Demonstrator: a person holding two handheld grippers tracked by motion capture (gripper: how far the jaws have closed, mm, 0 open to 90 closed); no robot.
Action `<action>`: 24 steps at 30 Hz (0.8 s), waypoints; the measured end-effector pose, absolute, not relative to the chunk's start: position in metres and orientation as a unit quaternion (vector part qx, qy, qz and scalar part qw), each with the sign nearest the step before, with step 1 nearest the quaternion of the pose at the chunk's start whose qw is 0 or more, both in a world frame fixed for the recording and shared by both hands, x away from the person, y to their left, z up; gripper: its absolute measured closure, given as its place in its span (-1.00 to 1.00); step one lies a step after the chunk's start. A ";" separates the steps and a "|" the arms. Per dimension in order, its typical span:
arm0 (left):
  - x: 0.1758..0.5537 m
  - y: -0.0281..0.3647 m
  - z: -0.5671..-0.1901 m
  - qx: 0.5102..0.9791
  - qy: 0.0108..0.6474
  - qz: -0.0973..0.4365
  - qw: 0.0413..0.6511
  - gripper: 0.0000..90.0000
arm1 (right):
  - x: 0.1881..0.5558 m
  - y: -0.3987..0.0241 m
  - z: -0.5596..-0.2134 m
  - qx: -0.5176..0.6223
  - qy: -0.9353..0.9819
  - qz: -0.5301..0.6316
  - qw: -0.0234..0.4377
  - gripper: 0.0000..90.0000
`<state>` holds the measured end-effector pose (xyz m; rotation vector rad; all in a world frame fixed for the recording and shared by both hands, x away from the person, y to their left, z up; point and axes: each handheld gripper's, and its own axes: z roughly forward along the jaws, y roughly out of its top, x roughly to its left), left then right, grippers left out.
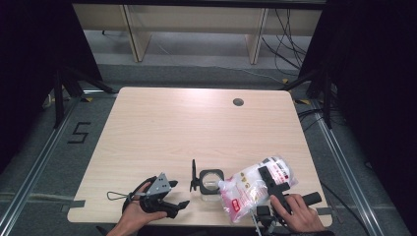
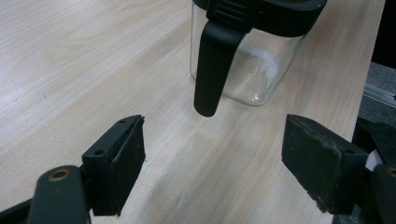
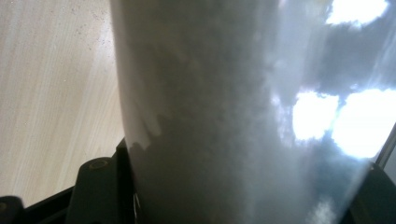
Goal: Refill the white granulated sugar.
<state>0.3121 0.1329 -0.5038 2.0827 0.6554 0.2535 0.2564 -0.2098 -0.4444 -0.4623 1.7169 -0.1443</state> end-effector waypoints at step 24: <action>0.312 0.133 -0.503 0.844 0.264 0.102 0.455 -0.53 | 0.256 -0.213 -0.445 -0.194 0.744 -0.067 0.636 -0.17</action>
